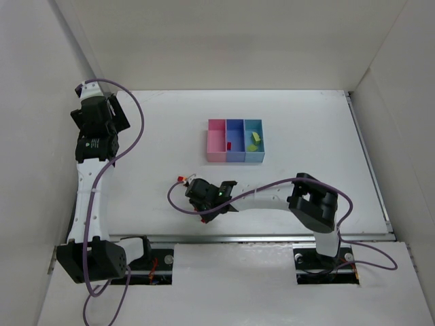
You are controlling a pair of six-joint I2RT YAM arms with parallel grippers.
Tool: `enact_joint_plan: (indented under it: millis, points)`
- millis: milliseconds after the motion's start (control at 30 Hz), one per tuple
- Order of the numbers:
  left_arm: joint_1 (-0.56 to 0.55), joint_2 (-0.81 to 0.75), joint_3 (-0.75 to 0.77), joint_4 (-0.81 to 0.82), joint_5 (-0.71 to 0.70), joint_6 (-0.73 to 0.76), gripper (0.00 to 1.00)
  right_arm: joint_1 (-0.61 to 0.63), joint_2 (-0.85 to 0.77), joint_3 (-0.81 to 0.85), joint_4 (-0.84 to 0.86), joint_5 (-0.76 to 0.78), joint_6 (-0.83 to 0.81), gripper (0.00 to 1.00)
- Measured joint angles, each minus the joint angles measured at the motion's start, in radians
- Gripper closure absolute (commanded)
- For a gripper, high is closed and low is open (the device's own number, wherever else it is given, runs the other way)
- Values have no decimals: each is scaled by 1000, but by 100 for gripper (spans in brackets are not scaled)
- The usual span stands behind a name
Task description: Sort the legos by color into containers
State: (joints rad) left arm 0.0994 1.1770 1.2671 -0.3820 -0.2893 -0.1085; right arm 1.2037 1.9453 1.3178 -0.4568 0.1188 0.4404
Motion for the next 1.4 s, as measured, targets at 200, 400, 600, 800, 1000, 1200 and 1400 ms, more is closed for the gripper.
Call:
enact_joint_plan:
  millis: [200,400,600,800,1000,1200,1400]
  points:
    - [1,2,0,0,0,0,26,0,0,4,-7,-10,-49,66]
    - [1,3,0,0,0,0,26,0,0,25,-26,-11,-95,66]
    - [1,4,0,0,0,0,26,0,-14,26,-28,-28,-124,57]
    - [1,4,0,0,0,0,26,0,-31,29,-37,-83,-216,36]
    - [1,4,0,0,0,0,26,0,6,51,-93,-111,-330,41]
    - [8,4,0,0,0,1,26,0,27,60,-112,-119,-386,45]
    - [12,4,0,0,-2,2,26,2,64,108,-102,-118,-407,45]
